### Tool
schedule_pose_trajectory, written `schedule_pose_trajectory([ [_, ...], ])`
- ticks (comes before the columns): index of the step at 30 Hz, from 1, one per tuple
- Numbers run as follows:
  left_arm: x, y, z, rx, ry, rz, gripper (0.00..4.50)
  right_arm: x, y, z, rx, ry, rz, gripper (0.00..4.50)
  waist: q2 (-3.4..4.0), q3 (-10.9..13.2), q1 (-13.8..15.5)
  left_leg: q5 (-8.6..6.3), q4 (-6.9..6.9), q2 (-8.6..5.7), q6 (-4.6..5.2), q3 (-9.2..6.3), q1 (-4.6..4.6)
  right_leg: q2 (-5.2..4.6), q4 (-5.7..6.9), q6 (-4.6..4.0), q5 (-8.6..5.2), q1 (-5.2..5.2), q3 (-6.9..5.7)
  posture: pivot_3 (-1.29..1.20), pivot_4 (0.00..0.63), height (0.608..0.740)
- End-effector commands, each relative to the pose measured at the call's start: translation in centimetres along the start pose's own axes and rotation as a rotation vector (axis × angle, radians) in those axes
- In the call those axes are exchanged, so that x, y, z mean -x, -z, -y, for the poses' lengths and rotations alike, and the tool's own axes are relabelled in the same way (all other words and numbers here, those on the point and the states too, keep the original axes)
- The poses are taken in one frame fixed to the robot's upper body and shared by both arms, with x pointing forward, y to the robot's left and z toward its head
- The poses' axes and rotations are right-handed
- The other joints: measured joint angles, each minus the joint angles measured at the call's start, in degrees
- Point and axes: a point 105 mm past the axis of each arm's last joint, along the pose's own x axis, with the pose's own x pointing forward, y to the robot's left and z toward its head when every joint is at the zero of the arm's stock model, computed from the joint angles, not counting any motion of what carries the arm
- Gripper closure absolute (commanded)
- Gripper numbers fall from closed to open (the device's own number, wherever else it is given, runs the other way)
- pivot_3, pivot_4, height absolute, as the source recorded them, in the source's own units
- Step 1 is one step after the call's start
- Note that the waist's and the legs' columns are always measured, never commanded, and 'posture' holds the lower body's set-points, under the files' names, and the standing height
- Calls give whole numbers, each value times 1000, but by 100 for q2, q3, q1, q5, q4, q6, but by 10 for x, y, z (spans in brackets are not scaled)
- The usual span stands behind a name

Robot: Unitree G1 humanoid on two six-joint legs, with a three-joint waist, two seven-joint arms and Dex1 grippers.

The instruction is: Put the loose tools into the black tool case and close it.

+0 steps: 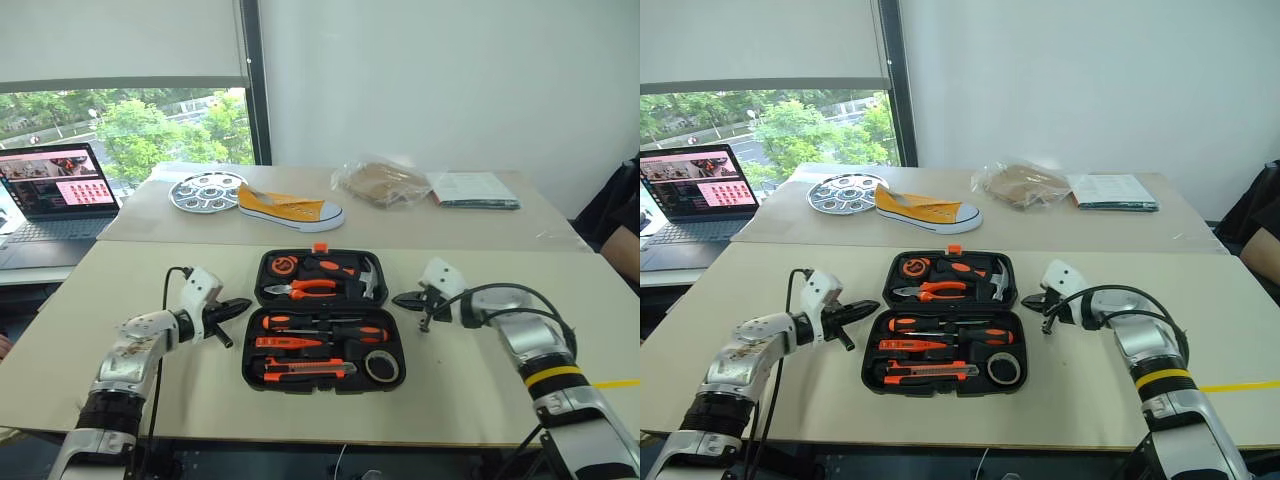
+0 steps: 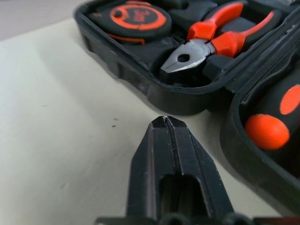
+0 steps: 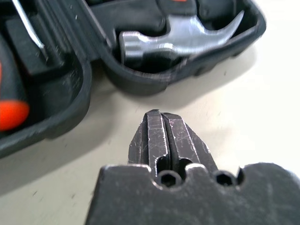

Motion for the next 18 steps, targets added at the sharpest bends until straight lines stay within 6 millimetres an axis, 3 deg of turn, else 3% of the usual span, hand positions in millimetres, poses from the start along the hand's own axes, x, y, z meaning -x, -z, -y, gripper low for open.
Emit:
schedule_pose_trajectory([
  [1,-4,-2,8,-25,60,-24,4445,2,-12,-11,10,-68,22,4500,0,0,3,0,0,0,0,1,0,-1,0,0,0,0,0,0,150,740],
  [10,7,11,18,-10,91,-32,4445,14,-9,-43,-89,-99,-14,4500,3,-1,21,0,-7,2,-1,-2,4,-5,-1,-1,-1,0,1,0,150,740],
  [16,28,-2,5,48,18,38,4445,41,-4,-28,-95,22,1,4500,2,-1,21,-1,-12,0,-1,4,11,-5,-1,-1,-1,0,9,0,150,740],
  [17,32,-6,3,60,11,50,3942,47,-5,-26,-111,23,7,4500,1,0,26,-1,-11,-1,-1,4,10,-7,0,-1,-1,0,9,0,150,740],
  [18,37,-9,1,66,11,47,3684,54,-7,-30,-157,-16,10,4213,1,0,36,0,-8,0,-1,4,8,-6,0,-1,-1,0,9,0,150,740],
])
